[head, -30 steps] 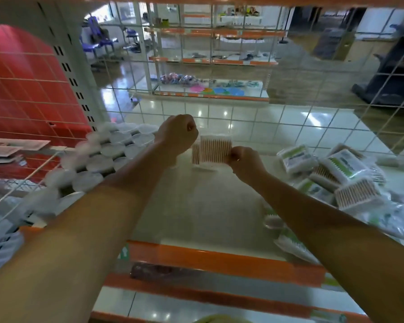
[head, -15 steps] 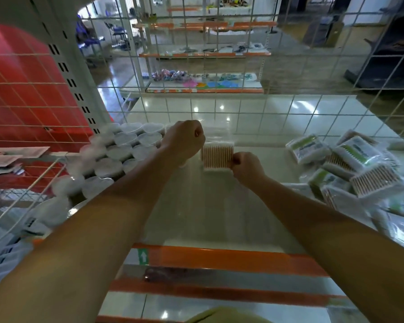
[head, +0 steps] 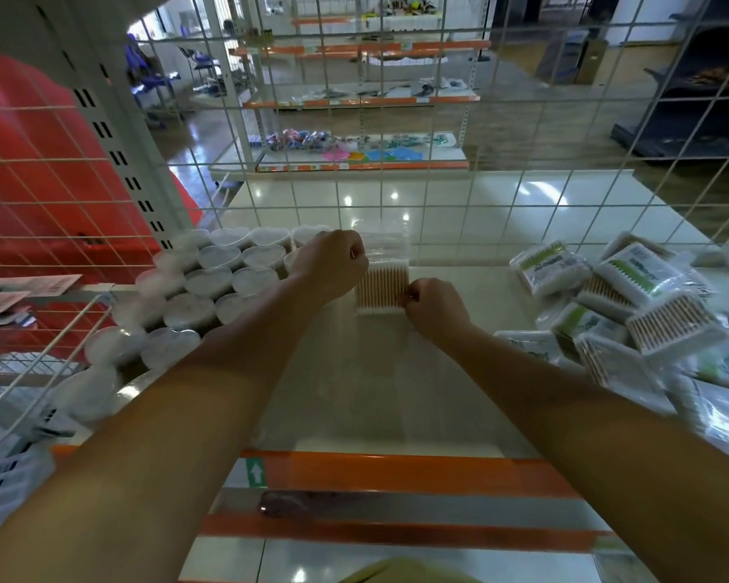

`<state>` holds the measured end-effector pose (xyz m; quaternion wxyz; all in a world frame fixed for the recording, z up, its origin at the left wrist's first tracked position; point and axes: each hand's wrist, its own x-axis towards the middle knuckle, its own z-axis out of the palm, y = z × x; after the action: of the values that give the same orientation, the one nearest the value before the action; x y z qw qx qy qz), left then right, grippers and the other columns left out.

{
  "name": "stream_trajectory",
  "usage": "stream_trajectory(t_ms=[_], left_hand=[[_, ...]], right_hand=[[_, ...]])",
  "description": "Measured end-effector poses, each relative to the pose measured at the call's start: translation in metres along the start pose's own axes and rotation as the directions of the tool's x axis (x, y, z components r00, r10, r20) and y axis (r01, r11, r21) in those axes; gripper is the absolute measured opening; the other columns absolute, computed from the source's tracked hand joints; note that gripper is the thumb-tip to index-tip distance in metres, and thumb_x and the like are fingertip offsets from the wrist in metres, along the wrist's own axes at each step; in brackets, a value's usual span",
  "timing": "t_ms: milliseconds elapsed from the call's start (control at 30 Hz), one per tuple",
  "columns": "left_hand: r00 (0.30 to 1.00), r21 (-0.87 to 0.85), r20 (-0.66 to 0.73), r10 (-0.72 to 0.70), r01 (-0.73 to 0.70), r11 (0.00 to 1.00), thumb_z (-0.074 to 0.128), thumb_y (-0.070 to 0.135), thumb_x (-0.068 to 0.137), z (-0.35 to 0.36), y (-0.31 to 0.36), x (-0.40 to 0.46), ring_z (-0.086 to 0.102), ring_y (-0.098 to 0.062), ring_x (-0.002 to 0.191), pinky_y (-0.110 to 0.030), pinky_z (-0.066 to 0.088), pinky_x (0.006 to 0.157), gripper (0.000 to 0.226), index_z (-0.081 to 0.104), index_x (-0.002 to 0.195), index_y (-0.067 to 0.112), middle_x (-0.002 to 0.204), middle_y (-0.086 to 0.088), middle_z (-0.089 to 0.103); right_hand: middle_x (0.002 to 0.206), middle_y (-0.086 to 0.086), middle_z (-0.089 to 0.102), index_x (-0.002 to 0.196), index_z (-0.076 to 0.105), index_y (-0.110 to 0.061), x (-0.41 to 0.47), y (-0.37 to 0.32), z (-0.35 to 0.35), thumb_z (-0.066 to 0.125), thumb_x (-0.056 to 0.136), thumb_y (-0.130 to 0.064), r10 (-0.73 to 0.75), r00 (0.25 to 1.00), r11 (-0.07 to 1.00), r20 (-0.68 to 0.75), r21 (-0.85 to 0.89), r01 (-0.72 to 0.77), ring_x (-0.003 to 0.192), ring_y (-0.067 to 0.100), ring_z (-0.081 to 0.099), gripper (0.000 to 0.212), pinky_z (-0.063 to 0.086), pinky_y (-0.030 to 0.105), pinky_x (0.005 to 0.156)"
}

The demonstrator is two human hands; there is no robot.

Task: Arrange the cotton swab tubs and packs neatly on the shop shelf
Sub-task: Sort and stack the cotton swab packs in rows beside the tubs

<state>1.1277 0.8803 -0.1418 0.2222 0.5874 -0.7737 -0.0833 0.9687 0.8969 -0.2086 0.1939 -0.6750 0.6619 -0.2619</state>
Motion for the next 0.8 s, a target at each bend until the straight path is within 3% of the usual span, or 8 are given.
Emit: stream_trajectory(t_ms=[167, 267, 367, 567, 633, 700, 800], left_hand=[[1.000, 0.024, -0.009, 0.010, -0.010, 1.000, 0.050, 0.016, 0.085, -0.001, 0.006, -0.002, 0.055, -0.021, 0.073, -0.030, 0.039, 0.061, 0.012, 0.054, 0.073, 0.018, 0.074, -0.001, 0.056], [0.999, 0.065, -0.026, 0.034, -0.033, 0.997, 0.050, 0.016, 0.087, -0.002, 0.012, -0.002, 0.054, -0.019, 0.075, -0.027, 0.036, 0.056, 0.011, 0.058, 0.080, 0.015, 0.077, -0.003, 0.058], [0.997, 0.078, -0.016, 0.070, -0.069, 0.995, 0.049, 0.016, 0.089, -0.001, 0.023, 0.001, 0.054, -0.018, 0.072, -0.024, 0.035, 0.052, 0.013, 0.061, 0.087, 0.010, 0.079, -0.005, 0.060], [0.992, 0.065, 0.023, 0.127, -0.128, 0.990, 0.048, 0.017, 0.089, 0.017, 0.060, 0.012, 0.055, -0.021, 0.075, -0.030, 0.043, 0.063, 0.011, 0.056, 0.083, 0.013, 0.078, -0.004, 0.056], [0.988, 0.043, 0.020, 0.152, -0.153, 0.987, 0.049, 0.017, 0.088, 0.026, 0.075, 0.014, 0.058, -0.024, 0.076, -0.032, 0.048, 0.066, 0.012, 0.056, 0.079, 0.015, 0.077, -0.004, 0.057], [0.987, 0.056, 0.006, 0.163, -0.163, 0.985, 0.049, 0.018, 0.087, 0.033, 0.090, 0.018, 0.058, -0.026, 0.077, -0.029, 0.045, 0.063, 0.013, 0.059, 0.080, 0.015, 0.076, -0.003, 0.057], [0.987, 0.063, 0.010, 0.162, -0.162, 0.985, 0.049, 0.019, 0.087, 0.044, 0.111, 0.024, 0.057, -0.025, 0.076, -0.026, 0.038, 0.058, 0.013, 0.058, 0.078, 0.018, 0.074, 0.000, 0.054]], right_hand=[[0.081, 0.011, 0.065, 0.094, 0.067, -0.001, 0.001, 0.001, -0.001, 0.054, 0.089, -0.017, 0.005, 1.000, 1.000, -0.007, 0.004, -0.004, 0.069, 0.019, 0.057, 0.021, 0.043, 0.026, 0.061], [0.080, 0.013, 0.067, 0.088, 0.066, 0.001, 0.000, 0.000, -0.005, 0.056, 0.087, -0.021, 0.001, 1.000, 1.000, -0.012, 0.000, -0.001, 0.070, 0.025, 0.061, 0.024, 0.053, 0.037, 0.065], [0.075, 0.016, 0.066, 0.081, 0.066, 0.004, 0.000, 0.000, -0.016, 0.058, 0.084, -0.022, -0.023, 0.998, 1.000, -0.060, -0.008, 0.022, 0.067, 0.028, 0.062, 0.027, 0.052, 0.040, 0.065], [0.051, 0.007, 0.043, 0.059, 0.055, -0.002, 0.006, 0.016, -0.057, 0.052, 0.075, -0.005, -0.009, 0.992, 1.000, -0.130, -0.011, 0.007, 0.047, 0.016, 0.038, 0.016, 0.041, 0.033, 0.051], [0.053, 0.008, 0.046, 0.061, 0.057, -0.003, 0.006, 0.025, -0.073, 0.052, 0.076, -0.005, 0.009, 0.989, 1.000, -0.149, -0.021, -0.012, 0.049, 0.019, 0.043, 0.016, 0.043, 0.032, 0.053], [0.066, 0.016, 0.061, 0.070, 0.064, 0.003, 0.005, 0.035, -0.089, 0.053, 0.078, -0.007, 0.012, 0.982, 0.999, -0.187, -0.047, -0.021, 0.060, 0.028, 0.056, 0.016, 0.050, 0.035, 0.060], [0.072, 0.019, 0.065, 0.077, 0.067, 0.004, 0.005, 0.055, -0.111, 0.054, 0.078, -0.009, 0.031, 0.973, 0.996, -0.231, -0.078, -0.050, 0.061, 0.024, 0.055, 0.018, 0.049, 0.032, 0.058]])
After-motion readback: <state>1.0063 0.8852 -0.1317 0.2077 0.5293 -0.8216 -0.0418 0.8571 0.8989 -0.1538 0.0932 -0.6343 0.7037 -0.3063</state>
